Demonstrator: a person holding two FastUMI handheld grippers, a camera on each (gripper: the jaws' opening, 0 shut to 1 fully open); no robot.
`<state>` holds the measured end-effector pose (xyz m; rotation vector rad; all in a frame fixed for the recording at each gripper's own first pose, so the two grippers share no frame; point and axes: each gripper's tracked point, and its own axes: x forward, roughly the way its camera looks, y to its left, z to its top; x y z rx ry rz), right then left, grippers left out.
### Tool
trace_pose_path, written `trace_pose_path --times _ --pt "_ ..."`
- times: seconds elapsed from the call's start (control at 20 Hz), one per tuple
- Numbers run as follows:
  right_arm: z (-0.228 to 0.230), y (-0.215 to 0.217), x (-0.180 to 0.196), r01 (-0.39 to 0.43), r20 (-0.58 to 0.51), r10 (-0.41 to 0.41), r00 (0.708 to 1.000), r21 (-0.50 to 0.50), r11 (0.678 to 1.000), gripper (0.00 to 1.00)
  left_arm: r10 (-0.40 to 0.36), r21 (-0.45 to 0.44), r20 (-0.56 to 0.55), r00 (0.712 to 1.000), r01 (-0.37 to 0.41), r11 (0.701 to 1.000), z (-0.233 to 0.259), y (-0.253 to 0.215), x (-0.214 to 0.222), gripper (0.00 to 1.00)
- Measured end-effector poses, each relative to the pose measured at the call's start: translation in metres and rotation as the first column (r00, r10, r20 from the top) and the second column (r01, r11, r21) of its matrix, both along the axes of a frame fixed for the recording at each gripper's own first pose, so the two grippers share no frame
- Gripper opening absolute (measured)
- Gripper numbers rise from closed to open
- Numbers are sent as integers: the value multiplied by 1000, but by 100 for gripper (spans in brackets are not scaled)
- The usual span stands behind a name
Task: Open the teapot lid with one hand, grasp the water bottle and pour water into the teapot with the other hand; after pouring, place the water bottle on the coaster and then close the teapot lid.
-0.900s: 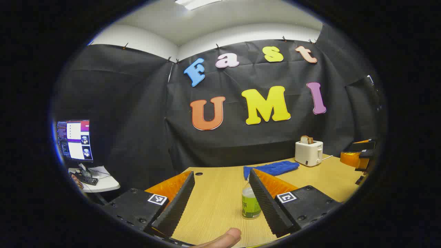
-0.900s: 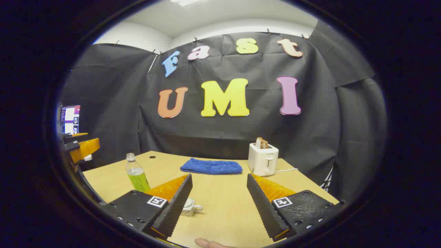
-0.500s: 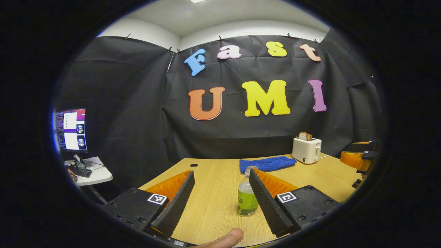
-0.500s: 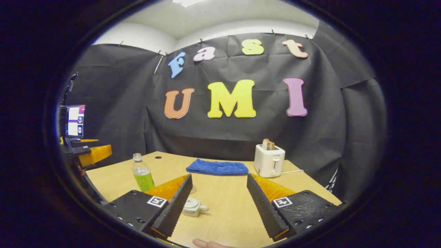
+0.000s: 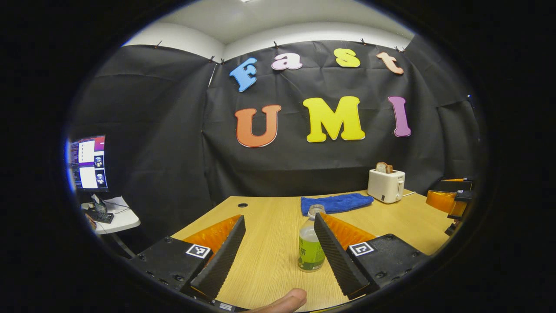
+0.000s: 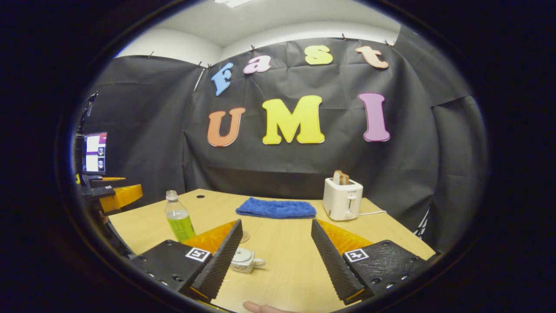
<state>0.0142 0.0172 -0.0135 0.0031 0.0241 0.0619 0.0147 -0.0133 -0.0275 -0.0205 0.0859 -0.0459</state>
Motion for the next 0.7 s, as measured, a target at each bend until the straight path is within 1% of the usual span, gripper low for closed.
trace_pose_path --times 0.15,0.2,0.25,0.4,0.55,0.6,0.65,0.7 --pt "-4 -4 9 15 -6 -14 1000 12 1000 96 -3 7 -5 1000 3 1000 -2 -2 1 100" --pt "-4 -3 12 12 4 -12 1000 22 1000 94 -4 9 -7 1000 4 1000 -3 -4 2 100" --pt "-2 1 15 -2 22 1 1000 31 1000 96 -4 12 -9 1000 5 1000 -4 -4 2 99" --pt "-11 6 28 -12 42 10 999 35 999 95 -9 20 -14 1000 9 1000 -6 -6 2 100" --pt "-35 23 44 -33 -3 33 999 20 999 95 -17 17 -15 1000 17 1000 -8 -8 3 100" --pt "-46 30 50 -39 -23 39 999 5 999 92 -17 17 -19 1000 17 1000 -9 -8 4 99" --pt "-55 36 55 -43 -42 42 998 -12 999 95 -16 18 -20 1000 16 1000 -10 -7 4 100" --pt "-65 42 61 -49 -61 47 997 -28 998 96 -13 19 -25 1000 14 1000 -12 -6 5 100"
